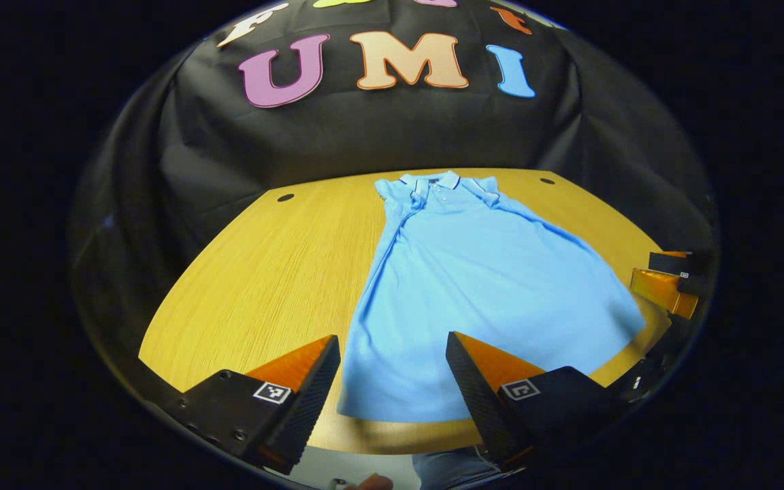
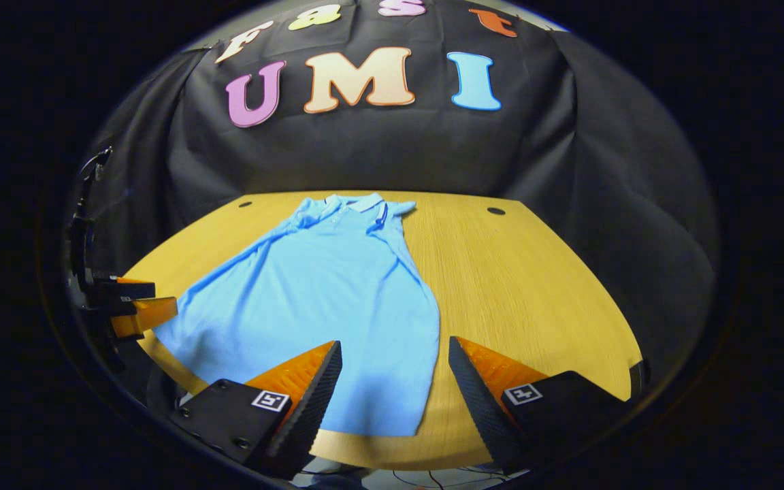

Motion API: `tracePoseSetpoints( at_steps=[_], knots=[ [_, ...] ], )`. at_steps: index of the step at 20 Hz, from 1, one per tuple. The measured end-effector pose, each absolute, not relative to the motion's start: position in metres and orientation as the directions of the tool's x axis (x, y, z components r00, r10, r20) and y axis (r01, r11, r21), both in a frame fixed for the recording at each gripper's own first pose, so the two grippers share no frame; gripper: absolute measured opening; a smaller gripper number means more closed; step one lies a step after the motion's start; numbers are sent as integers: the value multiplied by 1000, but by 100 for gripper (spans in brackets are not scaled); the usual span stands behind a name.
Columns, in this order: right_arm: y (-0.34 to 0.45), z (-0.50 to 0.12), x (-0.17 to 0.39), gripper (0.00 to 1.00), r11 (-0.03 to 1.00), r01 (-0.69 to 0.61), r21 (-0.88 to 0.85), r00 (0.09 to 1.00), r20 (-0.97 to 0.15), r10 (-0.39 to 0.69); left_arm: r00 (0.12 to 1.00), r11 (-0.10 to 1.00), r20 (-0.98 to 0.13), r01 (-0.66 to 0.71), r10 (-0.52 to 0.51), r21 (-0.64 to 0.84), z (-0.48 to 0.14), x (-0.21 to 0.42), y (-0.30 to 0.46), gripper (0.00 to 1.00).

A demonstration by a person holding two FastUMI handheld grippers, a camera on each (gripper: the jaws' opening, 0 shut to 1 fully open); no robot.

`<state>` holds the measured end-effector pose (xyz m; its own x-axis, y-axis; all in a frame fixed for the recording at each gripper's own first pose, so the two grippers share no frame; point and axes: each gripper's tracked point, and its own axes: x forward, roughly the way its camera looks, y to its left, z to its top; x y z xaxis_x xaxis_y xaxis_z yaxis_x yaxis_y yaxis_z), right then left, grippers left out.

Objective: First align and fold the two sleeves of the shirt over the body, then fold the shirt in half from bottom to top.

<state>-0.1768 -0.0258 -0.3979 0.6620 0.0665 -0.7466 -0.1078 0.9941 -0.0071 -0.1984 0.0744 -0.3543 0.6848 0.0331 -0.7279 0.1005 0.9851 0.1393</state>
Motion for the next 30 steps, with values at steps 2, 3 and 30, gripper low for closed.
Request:
tracePoseSetpoints(
  at_steps=[2,3,30],
  knots=[
    [-30,-409,-189,94,994,-106,-22,641,-766,52,665,986,-745,84,52,144,-367,-208,80,96],
    [-30,-414,-193,94,995,-102,-22,631,-774,48,656,987,-753,79,55,141,-371,-212,81,95],
    [39,-381,-149,3,950,-123,287,568,-765,305,578,995,-811,79,-93,-58,-365,-183,30,0]
  ],
)
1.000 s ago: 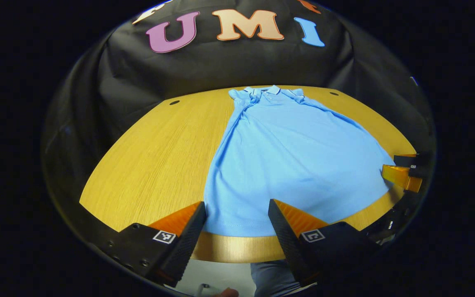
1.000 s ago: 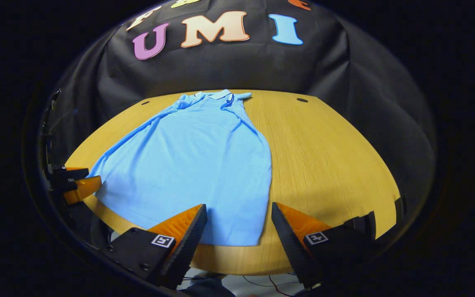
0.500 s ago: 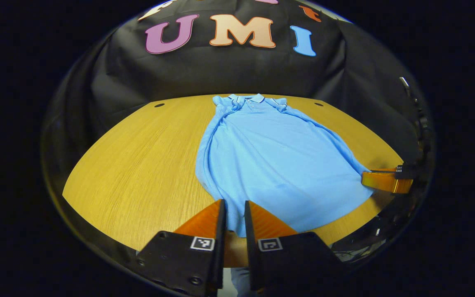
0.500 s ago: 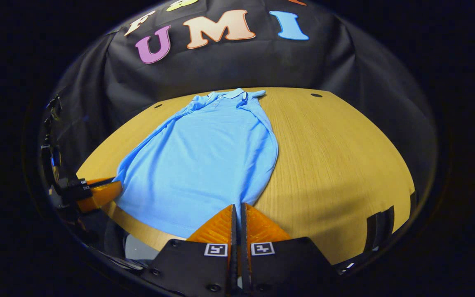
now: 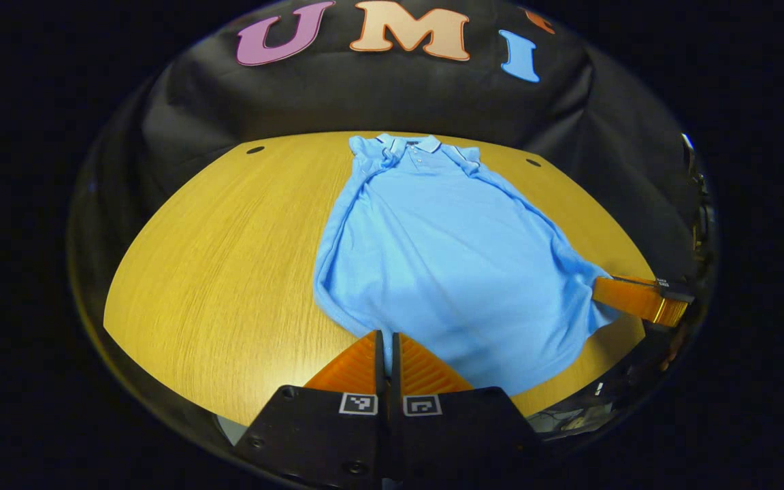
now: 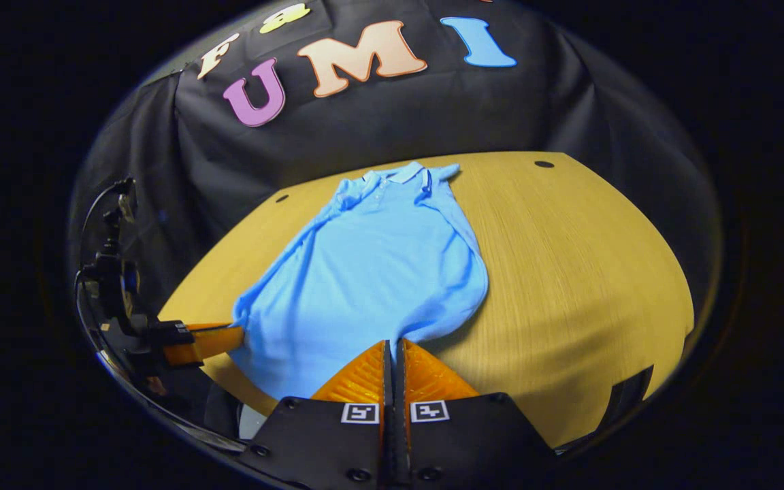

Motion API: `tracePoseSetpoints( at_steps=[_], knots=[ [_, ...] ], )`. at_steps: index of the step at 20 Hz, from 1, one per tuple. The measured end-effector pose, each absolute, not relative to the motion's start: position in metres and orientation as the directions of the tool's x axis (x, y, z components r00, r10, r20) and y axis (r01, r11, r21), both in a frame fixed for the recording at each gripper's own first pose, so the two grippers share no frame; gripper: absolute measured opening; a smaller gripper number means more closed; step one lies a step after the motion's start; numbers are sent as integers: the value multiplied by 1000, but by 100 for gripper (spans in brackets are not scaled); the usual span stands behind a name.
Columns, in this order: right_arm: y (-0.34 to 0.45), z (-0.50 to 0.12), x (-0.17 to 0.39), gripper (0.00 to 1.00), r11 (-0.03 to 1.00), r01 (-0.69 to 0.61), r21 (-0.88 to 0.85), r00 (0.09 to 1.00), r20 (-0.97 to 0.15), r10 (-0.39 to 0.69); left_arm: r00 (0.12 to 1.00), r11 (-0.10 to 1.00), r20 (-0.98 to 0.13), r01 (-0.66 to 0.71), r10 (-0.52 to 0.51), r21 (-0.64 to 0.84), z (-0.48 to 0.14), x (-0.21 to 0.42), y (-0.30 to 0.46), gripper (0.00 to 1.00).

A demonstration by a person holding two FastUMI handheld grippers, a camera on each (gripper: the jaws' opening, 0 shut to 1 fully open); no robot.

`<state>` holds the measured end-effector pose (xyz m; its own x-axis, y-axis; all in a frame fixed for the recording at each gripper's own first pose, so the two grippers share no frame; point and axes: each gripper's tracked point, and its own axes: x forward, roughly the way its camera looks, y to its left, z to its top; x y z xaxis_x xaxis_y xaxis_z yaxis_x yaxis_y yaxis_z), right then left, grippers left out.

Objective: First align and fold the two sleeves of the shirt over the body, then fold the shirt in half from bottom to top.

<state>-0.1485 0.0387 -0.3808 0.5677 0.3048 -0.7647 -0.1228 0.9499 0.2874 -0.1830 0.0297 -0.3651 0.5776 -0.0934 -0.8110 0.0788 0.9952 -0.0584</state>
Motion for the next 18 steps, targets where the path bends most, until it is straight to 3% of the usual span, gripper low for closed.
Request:
tracePoseSetpoints(
  at_steps=[8,18],
  knots=[
    [50,-346,-49,2,950,-102,296,662,-692,287,647,987,-749,47,-146,-152,-320,-89,39,0],
    [43,-342,109,2,961,-19,277,779,-598,187,729,987,-668,70,-152,-148,-304,56,53,0]
  ],
)
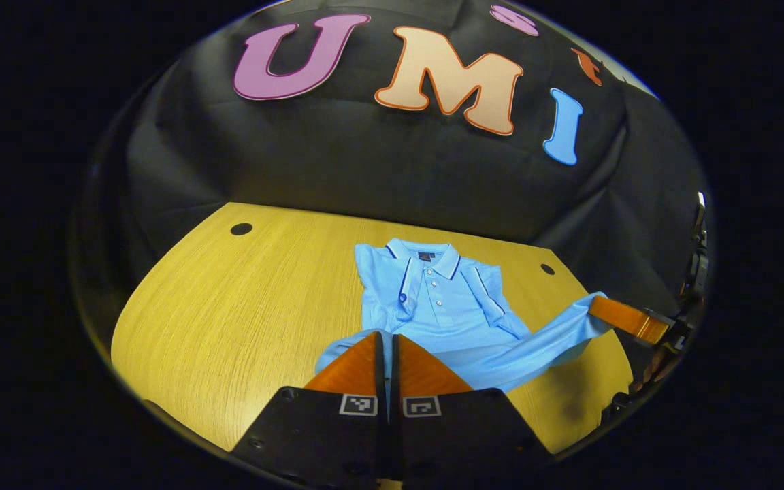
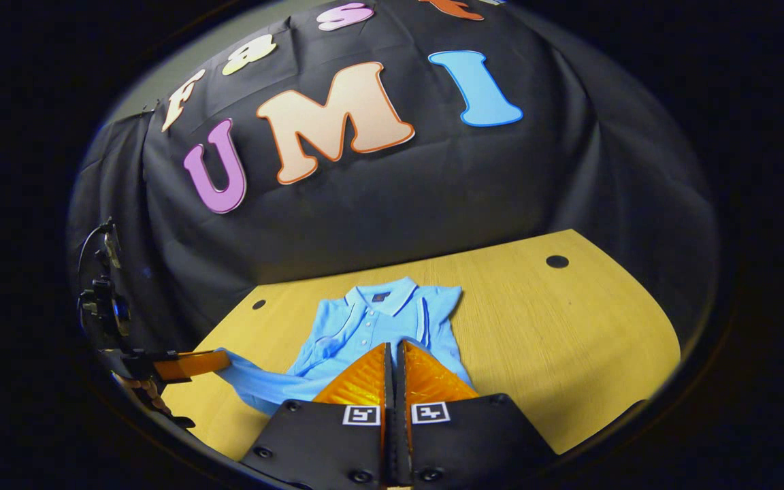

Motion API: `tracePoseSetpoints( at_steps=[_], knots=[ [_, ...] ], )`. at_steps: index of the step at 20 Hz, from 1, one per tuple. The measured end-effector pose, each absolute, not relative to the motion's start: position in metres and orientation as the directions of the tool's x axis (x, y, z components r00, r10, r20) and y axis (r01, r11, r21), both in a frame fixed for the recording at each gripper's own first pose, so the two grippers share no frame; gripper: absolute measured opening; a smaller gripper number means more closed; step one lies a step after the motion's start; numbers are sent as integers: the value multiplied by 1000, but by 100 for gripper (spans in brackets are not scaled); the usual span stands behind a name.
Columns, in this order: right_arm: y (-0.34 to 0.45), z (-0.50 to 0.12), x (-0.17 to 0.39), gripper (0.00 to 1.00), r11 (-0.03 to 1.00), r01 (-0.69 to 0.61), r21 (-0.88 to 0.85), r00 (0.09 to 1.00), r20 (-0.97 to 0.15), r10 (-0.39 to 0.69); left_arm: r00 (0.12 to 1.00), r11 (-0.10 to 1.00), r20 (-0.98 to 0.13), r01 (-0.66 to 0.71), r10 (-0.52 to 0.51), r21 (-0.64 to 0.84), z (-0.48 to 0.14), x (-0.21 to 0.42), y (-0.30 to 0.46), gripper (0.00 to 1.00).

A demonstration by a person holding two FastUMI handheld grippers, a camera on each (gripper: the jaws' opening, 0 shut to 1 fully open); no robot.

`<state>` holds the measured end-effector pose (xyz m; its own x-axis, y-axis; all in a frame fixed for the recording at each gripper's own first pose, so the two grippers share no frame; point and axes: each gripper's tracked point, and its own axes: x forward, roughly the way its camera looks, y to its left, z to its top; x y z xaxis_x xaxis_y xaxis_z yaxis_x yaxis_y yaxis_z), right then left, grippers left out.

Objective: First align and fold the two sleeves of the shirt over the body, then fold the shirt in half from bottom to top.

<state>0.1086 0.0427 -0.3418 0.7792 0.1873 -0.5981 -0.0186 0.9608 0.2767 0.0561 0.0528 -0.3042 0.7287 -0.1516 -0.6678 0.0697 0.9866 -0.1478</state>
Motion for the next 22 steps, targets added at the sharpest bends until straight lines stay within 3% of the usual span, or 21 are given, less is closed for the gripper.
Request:
tracePoseSetpoints(
  at_steps=[10,16,18,19,20,22],
  knots=[
    [53,-409,254,2,984,29,178,822,-564,78,776,984,-609,80,-163,-162,-342,215,52,0],
    [32,-489,283,2,984,137,115,755,-655,-28,755,982,-630,103,-182,-161,-400,261,58,0],
    [30,-502,279,2,984,153,90,730,-681,-51,721,967,-649,133,-244,-215,-415,256,47,0],
    [29,-508,276,15,985,156,77,722,-689,-61,704,960,-657,144,-271,-241,-420,253,42,3],
    [29,-504,273,36,986,154,63,718,-693,-68,697,959,-663,142,-274,-246,-424,250,42,7],
    [33,-482,273,78,991,125,35,754,-653,-72,732,977,-651,111,-203,-180,-415,251,57,69]
  ],
)
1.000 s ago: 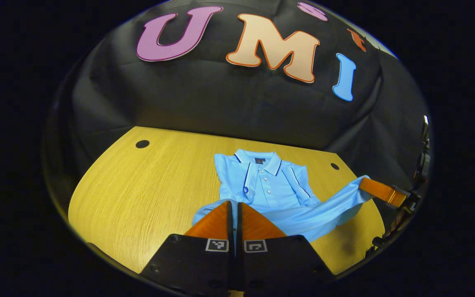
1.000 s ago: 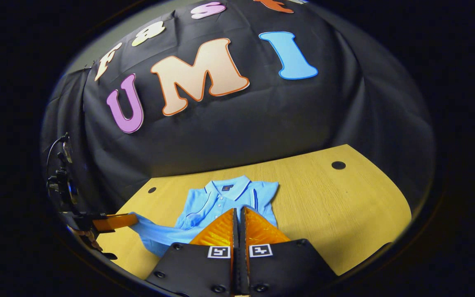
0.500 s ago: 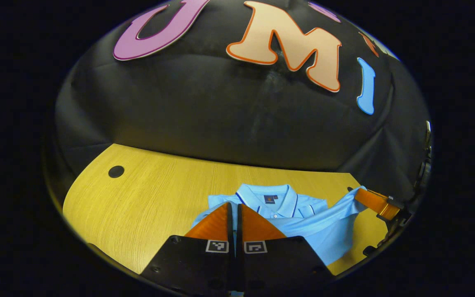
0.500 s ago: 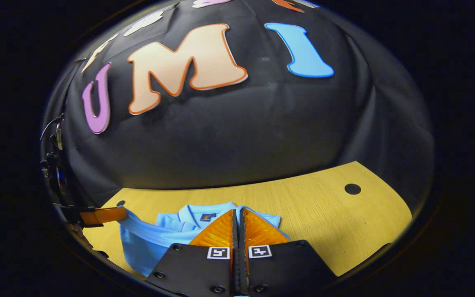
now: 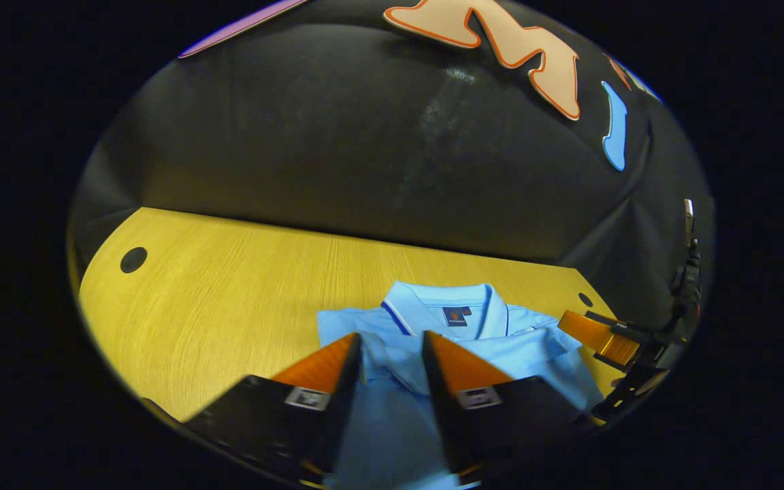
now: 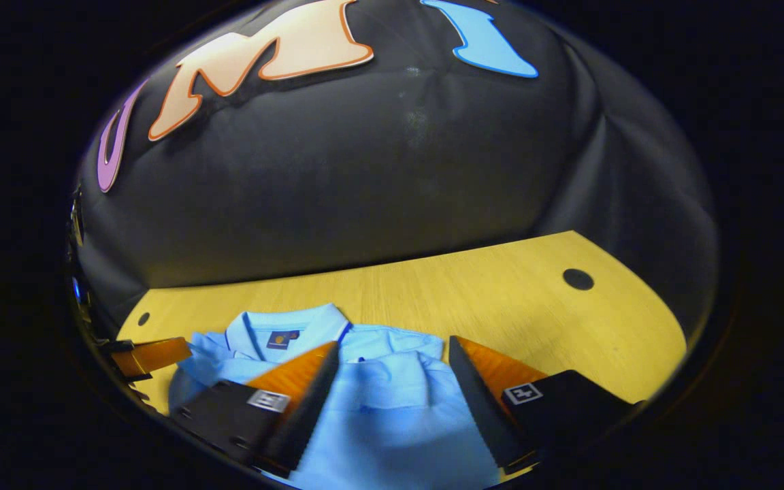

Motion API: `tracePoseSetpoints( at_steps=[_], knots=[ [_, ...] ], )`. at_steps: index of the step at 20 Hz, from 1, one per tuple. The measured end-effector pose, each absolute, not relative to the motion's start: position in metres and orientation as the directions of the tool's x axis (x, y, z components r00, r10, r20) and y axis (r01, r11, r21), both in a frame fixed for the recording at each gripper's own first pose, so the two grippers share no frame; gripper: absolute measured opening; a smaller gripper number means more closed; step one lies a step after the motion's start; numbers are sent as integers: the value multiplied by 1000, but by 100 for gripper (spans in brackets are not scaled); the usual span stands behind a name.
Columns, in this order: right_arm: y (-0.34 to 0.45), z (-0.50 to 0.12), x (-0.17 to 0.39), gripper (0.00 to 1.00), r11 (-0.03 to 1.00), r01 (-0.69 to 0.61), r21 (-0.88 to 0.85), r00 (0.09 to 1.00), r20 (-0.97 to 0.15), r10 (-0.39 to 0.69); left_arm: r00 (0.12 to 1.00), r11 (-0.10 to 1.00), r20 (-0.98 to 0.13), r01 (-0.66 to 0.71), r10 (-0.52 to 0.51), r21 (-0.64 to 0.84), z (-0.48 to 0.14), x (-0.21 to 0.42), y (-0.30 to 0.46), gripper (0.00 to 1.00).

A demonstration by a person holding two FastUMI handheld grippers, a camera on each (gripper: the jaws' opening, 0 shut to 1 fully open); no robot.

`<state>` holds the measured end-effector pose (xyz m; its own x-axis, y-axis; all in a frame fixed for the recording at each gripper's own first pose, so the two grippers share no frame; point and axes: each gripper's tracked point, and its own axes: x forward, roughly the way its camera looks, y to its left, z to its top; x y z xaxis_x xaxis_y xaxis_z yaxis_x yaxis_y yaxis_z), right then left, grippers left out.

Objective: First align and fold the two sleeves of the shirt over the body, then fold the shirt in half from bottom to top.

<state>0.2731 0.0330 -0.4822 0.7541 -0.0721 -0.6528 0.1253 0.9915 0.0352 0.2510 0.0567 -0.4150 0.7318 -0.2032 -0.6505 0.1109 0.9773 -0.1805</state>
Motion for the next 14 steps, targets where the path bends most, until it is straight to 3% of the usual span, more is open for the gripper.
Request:
tracePoseSetpoints(
  at_steps=[1,5,10,14],
  knots=[
    [33,-467,273,99,995,103,7,779,-622,-76,761,985,-628,103,-166,-137,-404,253,62,100],
    [52,-377,251,95,999,28,-26,877,-479,-37,858,996,-506,60,-85,-66,-321,233,73,96],
    [62,-270,198,99,1000,-23,11,930,-366,25,941,997,-338,-50,26,-63,-206,181,82,96],
    [57,-182,150,98,998,-55,-4,973,-225,53,971,999,-237,-16,6,-39,-143,125,64,95]
  ],
)
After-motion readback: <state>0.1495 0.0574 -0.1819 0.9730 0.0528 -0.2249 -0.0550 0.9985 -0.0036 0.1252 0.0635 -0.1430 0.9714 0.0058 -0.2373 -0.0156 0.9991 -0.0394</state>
